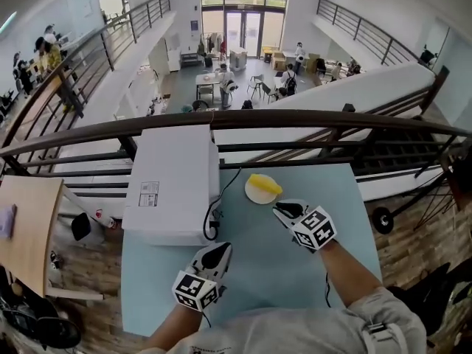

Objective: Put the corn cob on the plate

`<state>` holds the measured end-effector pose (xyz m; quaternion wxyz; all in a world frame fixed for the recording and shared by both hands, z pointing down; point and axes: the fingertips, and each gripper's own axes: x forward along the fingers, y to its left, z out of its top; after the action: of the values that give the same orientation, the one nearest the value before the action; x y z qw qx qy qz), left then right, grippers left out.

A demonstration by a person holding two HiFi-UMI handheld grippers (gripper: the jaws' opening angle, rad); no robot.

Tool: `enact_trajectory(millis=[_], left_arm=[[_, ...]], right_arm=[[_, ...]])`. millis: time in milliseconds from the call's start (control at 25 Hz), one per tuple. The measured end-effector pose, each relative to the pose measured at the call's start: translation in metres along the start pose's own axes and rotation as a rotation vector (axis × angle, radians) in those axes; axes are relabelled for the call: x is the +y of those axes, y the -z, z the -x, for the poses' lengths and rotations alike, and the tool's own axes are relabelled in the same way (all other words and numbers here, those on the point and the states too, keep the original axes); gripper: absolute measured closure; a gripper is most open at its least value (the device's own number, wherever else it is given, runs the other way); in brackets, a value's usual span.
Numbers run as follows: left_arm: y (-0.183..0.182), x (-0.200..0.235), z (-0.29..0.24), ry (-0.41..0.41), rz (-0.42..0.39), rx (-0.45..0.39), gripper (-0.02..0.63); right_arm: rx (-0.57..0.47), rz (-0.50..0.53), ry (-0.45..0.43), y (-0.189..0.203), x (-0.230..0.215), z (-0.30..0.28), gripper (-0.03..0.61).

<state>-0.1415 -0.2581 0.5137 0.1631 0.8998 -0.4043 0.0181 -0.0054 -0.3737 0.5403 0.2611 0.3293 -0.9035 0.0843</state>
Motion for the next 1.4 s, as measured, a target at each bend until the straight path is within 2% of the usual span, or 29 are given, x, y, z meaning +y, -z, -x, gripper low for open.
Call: enact_trajectory(millis=[240,400,480,640,880,1160,1400], left_arm=[[-0.015,0.011,0.069,-0.014,-0.034,-0.020,0.604],[-0.018,0.020,0.108,-0.022,-0.052,-0.019,0.604],[-0.017,0.023,0.125,-0.031,-0.052,-0.011,0.604],[-0.017,0.013,0.147,-0.065,-0.050,-0.008,0.604],[-0.028,-0.051,0.145,-0.120,-0.068,-0.057,0.604],[-0.016,-0.152,0.116,-0.141,-0.033,-0.076,0.604],[-0.006,-0.196,0.105,-0.163,-0.037,-0.030,0.604]], right_arm=[[-0.114,-0.148,-0.011,-0.017,0.045,0.042,0.558],[-0.180,-0.277,-0.028,-0.017,0.070,0.064,0.560],[-0.195,-0.305,-0.040,-0.013,0.085,0.073,0.560],[-0.207,-0.282,-0.086,-0.007,0.114,0.099,0.560],[-0.221,-0.165,-0.147,0.018,0.131,0.165,0.560],[-0.252,-0.099,-0.190,0.057,0.114,0.245,0.560],[-0.312,-0.117,-0.206,0.078,0.098,0.275,0.560]])
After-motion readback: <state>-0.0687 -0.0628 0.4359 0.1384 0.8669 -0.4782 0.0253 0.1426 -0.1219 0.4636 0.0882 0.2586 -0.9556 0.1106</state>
